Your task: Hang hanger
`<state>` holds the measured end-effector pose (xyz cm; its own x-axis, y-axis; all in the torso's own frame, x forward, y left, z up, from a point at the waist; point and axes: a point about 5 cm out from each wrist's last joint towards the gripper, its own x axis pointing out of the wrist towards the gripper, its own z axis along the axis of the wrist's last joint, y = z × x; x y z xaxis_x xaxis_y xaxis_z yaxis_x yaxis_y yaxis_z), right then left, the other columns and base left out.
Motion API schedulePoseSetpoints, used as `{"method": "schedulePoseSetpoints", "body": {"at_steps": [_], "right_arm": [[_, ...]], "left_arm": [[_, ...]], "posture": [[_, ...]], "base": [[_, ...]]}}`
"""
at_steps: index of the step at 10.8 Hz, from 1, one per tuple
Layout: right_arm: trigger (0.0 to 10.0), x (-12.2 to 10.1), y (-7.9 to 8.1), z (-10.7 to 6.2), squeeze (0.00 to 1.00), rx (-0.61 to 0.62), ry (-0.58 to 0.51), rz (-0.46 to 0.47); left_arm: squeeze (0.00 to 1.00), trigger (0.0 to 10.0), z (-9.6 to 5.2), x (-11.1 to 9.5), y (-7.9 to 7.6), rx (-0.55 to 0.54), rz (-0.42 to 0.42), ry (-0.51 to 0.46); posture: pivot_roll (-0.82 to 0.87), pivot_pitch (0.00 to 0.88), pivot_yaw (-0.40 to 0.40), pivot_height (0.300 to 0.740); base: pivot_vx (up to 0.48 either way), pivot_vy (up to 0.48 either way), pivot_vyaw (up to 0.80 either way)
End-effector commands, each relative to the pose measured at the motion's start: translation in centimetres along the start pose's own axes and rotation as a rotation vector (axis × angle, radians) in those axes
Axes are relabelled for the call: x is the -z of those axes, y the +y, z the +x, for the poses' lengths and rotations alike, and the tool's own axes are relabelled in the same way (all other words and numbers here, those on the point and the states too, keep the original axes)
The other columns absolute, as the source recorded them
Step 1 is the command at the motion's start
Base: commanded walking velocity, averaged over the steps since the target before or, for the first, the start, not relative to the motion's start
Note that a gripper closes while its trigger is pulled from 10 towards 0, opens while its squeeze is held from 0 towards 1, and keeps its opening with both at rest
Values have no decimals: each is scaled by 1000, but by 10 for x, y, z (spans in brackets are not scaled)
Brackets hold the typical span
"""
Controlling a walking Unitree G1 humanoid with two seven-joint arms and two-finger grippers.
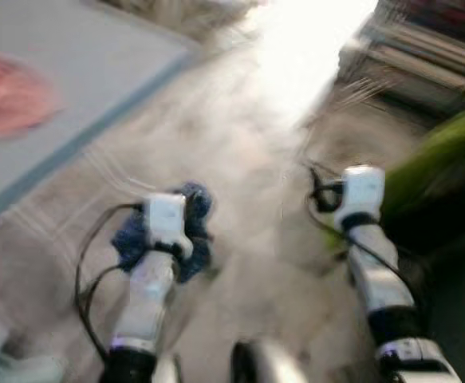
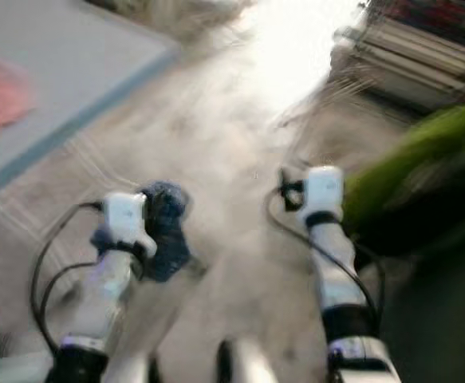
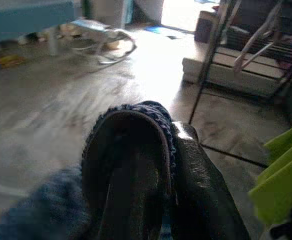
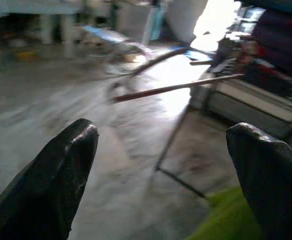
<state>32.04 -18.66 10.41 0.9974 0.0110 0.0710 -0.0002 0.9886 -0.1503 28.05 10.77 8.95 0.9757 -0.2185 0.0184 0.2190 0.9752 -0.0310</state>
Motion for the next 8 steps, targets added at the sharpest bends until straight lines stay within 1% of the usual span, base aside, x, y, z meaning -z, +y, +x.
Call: {"method": "schedulePoseSetpoints", "body": {"at_steps": [1, 2, 5, 6, 7, 8], "right_arm": [[10000, 6, 6, -3, 0, -21, 15, 9], [10000, 10, 7, -8, 0, -19, 23, 10], [10000, 15, 12, -15, 0, -18, 28, 22], [10000, 16, 10, -18, 0, -13, 31, 23], [10000, 20, 6, -24, 0, -8, 34, 18], [10000, 24, 1, -29, 0, 4, 48, 9]], "left_arm": [[0, 10000, -2, 3, 8, -30, 4, 23], [0, 10000, -3, 6, 8, -29, 3, 41], [0, 10000, -2, 6, 7, -10, 9, 45], [0, 10000, -2, 6, 10, -13, 15, 46], [0, 10000, -7, 6, 16, -21, 31, 50], [0, 10000, -14, 11, 23, -35, 49, 71]], "posture": [[17, 169, -59, 740], [17, 169, -57, 740], [12, 169, -45, 740], [11, 170, -41, 740], [8, 172, -39, 740], [8, 172, -39, 740]], "base": [[281, 390, -800], [0, 446, -800], [0, 466, -750], [0, 469, -456], [0, 469, 0], [0, 472, 0]]}}
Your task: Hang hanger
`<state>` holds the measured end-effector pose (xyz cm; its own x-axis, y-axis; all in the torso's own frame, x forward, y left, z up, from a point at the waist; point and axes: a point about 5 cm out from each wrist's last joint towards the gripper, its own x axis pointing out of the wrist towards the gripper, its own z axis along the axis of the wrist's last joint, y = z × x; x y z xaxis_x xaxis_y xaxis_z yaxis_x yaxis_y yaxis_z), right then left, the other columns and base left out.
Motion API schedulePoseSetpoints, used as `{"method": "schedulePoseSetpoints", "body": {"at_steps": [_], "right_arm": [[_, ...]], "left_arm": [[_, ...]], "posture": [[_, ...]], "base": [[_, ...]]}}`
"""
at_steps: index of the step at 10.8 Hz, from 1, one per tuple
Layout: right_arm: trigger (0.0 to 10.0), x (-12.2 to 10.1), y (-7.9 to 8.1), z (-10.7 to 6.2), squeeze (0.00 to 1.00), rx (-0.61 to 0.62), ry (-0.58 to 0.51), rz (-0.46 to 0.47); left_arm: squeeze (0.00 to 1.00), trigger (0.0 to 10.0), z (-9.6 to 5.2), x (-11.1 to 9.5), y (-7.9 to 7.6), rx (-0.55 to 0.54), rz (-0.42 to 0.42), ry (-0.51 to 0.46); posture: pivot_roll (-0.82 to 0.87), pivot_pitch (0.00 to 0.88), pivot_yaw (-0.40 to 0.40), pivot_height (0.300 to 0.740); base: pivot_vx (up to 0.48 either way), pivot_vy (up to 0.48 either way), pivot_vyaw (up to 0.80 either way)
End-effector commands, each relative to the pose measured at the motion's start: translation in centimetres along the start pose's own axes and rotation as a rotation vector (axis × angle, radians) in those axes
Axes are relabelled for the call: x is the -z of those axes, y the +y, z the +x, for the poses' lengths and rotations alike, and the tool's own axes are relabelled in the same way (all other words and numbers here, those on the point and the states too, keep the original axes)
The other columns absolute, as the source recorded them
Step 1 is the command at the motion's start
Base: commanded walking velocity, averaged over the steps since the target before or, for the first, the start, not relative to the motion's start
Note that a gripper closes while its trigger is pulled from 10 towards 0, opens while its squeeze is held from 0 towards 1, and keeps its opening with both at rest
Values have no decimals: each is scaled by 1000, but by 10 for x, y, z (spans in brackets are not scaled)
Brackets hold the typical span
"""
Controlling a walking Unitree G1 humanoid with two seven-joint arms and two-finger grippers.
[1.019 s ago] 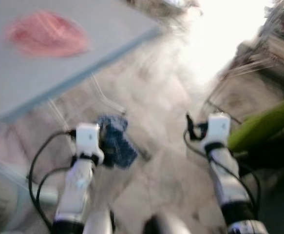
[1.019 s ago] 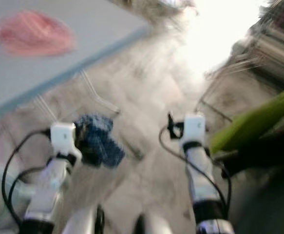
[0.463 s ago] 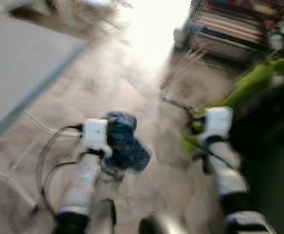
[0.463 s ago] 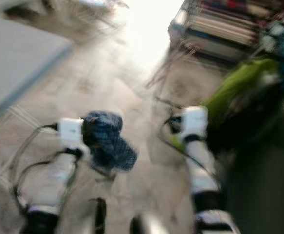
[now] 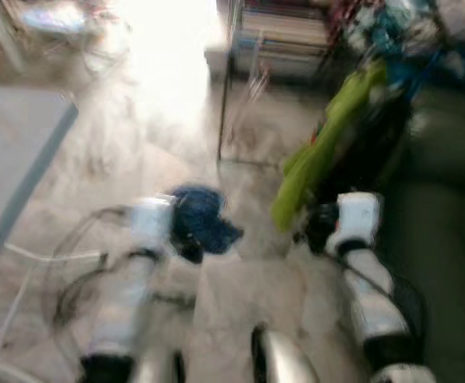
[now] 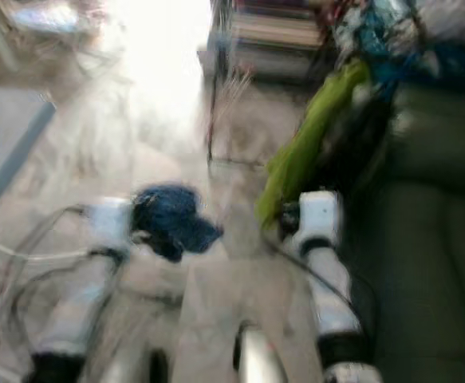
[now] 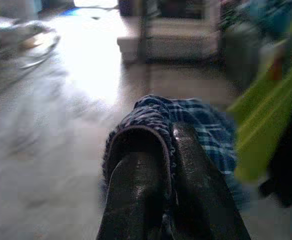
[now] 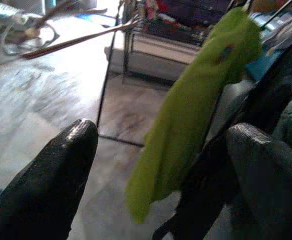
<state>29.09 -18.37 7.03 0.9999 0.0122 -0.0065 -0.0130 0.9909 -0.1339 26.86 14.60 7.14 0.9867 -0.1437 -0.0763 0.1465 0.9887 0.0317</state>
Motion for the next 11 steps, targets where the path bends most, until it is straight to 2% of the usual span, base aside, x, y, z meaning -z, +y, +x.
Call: {"method": "schedulePoseSetpoints", "body": {"at_steps": [1, 2, 4, 6, 7, 8, 11], "right_arm": [[10000, -4, -11, 0, 0, 24, -19, -14], [10000, -3, -11, -2, 0, 22, -15, -14], [10000, -5, -7, 0, 0, 12, -20, -8], [10000, -7, -6, 2, 0, -3, -30, -7], [10000, -7, -6, 3, 0, -8, -29, -9], [10000, -6, -3, 4, 0, -16, -23, -10], [10000, -4, -1, 3, 0, -26, -17, -30]], "left_arm": [[0, 10000, -1, -1, -6, 20, 1, -1], [0, 10000, -5, 0, -3, 6, 31, -15], [0, 10000, -11, -6, -1, -39, 53, -73], [0, 10000, -29, 7, 8, -73, 83, -45], [0, 10000, -30, 9, 9, -70, 87, -42], [0, 10000, -26, 6, 8, -59, 77, -55], [0, 10000, -15, 0, 2, -53, 49, -71]], "posture": [[9, 177, -37, 740], [14, 177, -38, 740], [24, 174, -41, 740], [33, 177, -49, 740], [38, 179, -51, 740], [38, 177, -51, 740], [32, 172, -50, 740]], "base": [[0, 480, 0], [0, 476, 0], [0, 0, 0], [0, 0, 0], [0, 0, 0], [274, 0, 0], [344, 330, 0]]}}
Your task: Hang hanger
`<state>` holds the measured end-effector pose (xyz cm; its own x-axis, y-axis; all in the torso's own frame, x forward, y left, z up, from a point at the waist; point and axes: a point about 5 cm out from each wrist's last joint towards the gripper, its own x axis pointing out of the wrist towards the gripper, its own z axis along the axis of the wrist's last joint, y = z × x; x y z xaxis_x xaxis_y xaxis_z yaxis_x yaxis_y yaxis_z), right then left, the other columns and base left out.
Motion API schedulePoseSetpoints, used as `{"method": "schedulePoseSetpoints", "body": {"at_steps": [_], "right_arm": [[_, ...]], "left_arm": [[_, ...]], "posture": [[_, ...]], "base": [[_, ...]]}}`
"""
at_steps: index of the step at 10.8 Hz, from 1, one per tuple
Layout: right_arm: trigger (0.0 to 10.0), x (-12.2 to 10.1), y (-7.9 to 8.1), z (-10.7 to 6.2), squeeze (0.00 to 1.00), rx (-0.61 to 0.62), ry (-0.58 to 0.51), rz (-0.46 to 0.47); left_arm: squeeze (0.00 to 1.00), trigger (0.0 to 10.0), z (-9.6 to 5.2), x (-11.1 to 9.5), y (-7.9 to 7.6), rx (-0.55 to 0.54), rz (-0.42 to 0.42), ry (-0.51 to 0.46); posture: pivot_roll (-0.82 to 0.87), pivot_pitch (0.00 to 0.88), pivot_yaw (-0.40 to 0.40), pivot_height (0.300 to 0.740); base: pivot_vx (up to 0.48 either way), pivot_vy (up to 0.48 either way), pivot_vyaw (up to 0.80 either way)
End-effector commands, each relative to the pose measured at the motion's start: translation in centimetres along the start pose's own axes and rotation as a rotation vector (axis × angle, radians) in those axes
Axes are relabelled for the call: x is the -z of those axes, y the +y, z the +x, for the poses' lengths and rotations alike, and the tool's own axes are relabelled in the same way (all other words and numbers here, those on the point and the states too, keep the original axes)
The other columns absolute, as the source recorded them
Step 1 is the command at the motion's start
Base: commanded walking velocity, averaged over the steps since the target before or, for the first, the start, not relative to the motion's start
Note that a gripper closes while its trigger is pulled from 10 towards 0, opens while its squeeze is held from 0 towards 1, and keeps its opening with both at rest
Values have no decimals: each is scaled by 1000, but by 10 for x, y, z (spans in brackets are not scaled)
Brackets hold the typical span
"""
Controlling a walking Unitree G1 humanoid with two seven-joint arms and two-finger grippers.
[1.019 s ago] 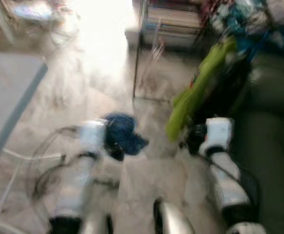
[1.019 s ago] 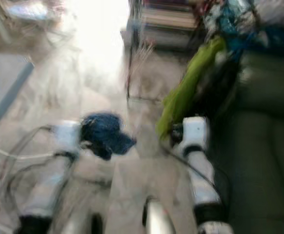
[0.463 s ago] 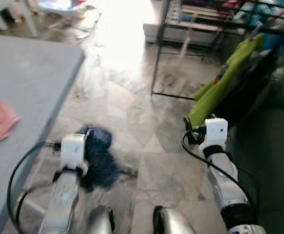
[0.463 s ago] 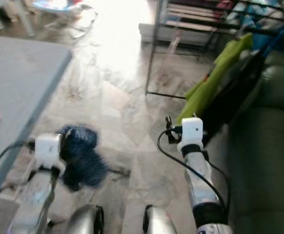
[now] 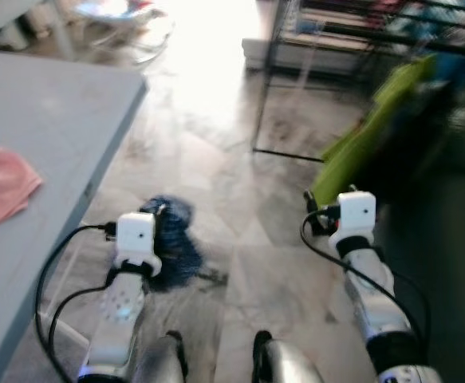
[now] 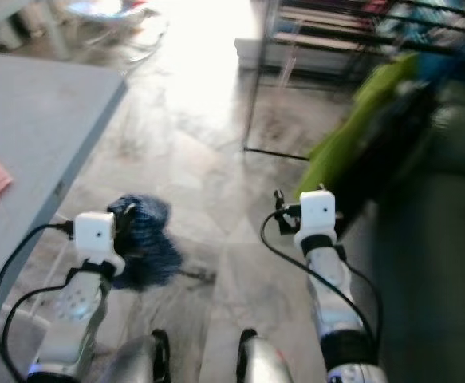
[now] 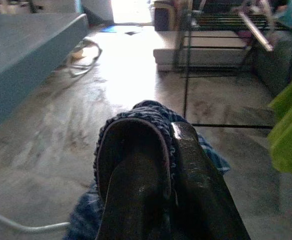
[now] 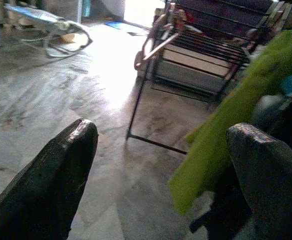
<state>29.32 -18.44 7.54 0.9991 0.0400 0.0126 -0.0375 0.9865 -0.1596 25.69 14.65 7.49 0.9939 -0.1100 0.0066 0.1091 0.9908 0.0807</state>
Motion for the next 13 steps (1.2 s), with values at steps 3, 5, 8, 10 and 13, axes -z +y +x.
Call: {"method": "schedulePoseSetpoints", "body": {"at_steps": [3, 5, 8, 10, 13], "right_arm": [[10000, -2, 3, 5, 0, -15, -4, -17], [10000, -2, 2, 4, 0, -7, -6, -21], [10000, -2, 1, 4, 0, -1, -5, -25], [10000, -2, 2, 6, 0, -1, -5, -23], [10000, -4, -2, 7, 0, 15, -17, -40]], "left_arm": [[0, 10000, -2, 1, -1, 8, -8, 3], [0, 10000, 5, -4, -5, 22, -9, -17], [0, 10000, 6, -7, -8, 29, -15, -29], [0, 10000, 6, -8, -12, 46, -14, -43], [0, 10000, 5, -8, -23, 79, -35, -43]], "posture": [[28, 172, -50, 740], [23, 173, -48, 740], [23, 174, -49, 740], [30, 175, -56, 740], [25, 174, -56, 740]], "base": [[348, 330, 0], [352, 324, 0], [375, 299, 0], [416, 150, -662], [90, 0, -800]]}}
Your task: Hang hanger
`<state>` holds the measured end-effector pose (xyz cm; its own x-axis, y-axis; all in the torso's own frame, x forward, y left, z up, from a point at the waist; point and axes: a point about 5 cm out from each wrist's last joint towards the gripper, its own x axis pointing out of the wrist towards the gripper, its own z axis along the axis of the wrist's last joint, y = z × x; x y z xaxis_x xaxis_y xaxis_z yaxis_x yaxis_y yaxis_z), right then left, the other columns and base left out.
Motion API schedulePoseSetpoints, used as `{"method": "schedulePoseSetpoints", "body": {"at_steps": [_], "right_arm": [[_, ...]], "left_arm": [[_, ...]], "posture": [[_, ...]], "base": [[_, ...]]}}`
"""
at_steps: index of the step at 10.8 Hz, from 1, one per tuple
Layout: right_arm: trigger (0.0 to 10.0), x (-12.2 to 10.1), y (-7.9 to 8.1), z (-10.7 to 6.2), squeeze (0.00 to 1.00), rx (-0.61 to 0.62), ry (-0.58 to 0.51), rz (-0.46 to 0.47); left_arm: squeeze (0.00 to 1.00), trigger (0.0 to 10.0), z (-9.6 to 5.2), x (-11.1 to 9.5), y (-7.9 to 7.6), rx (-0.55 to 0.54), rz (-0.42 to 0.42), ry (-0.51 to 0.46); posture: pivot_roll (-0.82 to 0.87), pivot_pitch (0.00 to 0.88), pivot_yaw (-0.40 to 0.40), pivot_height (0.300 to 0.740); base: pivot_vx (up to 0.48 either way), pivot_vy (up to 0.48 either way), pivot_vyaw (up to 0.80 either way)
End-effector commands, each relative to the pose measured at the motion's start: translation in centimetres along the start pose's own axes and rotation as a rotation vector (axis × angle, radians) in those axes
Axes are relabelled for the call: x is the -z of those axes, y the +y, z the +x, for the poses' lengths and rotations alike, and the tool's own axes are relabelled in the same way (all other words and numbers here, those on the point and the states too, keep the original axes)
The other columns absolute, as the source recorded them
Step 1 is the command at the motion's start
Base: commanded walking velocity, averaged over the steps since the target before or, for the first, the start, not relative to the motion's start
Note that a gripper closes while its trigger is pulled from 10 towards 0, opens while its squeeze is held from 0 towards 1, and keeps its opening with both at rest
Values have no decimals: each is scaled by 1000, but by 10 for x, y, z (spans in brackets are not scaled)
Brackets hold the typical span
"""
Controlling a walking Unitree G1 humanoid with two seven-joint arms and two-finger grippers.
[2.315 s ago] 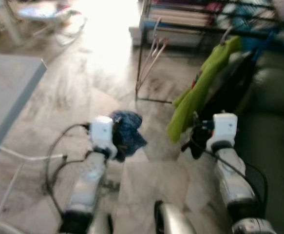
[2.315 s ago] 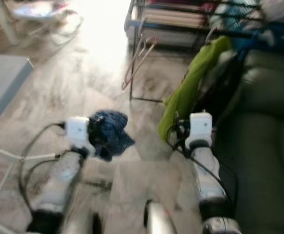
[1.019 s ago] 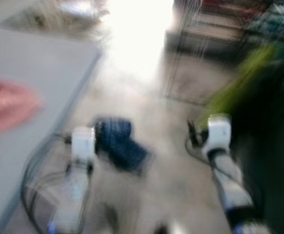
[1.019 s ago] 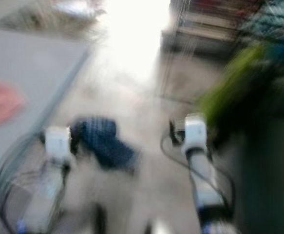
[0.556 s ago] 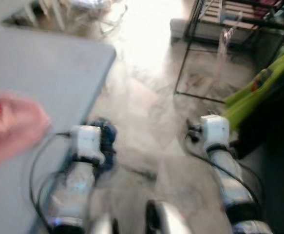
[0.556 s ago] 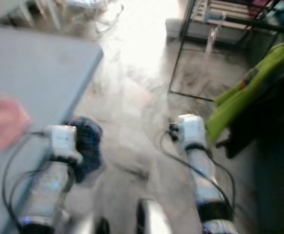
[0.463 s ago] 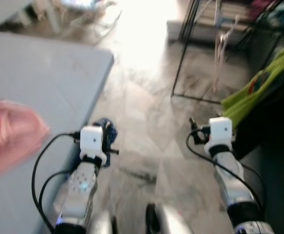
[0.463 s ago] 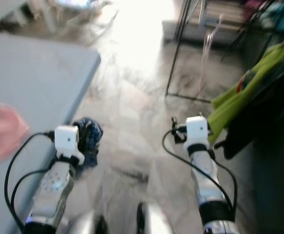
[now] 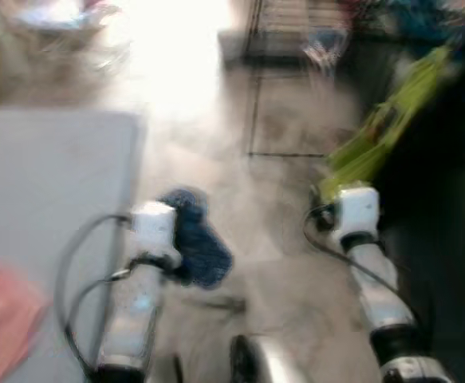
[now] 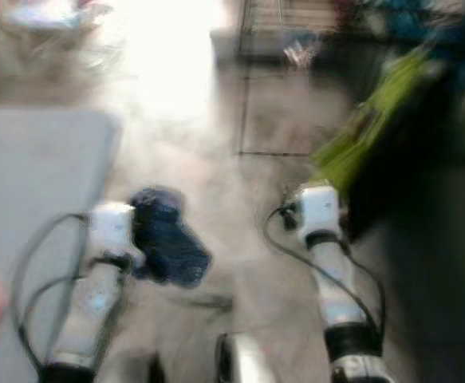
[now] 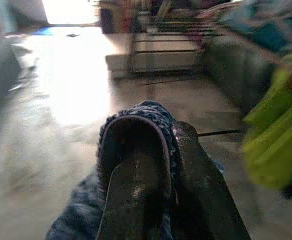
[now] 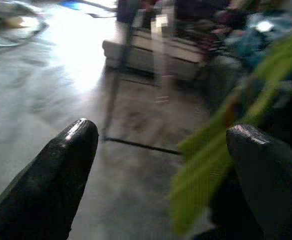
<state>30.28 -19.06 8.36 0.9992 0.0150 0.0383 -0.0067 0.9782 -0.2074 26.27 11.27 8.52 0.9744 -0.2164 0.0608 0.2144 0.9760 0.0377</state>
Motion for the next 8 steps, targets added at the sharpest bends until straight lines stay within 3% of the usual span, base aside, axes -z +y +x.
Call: {"method": "schedulePoseSetpoints", "body": {"at_steps": [1, 3, 4, 8], "right_arm": [[10000, 2, 6, -3, 0, -12, 4, 6], [10000, 3, 6, -4, 0, -13, 3, 1], [10000, 1, 5, -3, 0, -12, -4, 1], [10000, -3, 5, -2, 0, -22, -31, -27]], "left_arm": [[0, 10000, -6, 3, 9, -24, 18, 14], [0, 10000, -4, 0, 13, -37, 23, -7], [0, 10000, -4, -2, 15, -47, 18, -20], [0, 10000, -1, -6, 14, -56, 13, -35]], "posture": [[24, 175, -56, 740], [22, 176, -58, 740], [21, 176, -59, 740], [20, 175, -61, 740]], "base": [[0, 0, -800], [0, 0, -800], [412, 0, -800], [452, 0, 0]]}}
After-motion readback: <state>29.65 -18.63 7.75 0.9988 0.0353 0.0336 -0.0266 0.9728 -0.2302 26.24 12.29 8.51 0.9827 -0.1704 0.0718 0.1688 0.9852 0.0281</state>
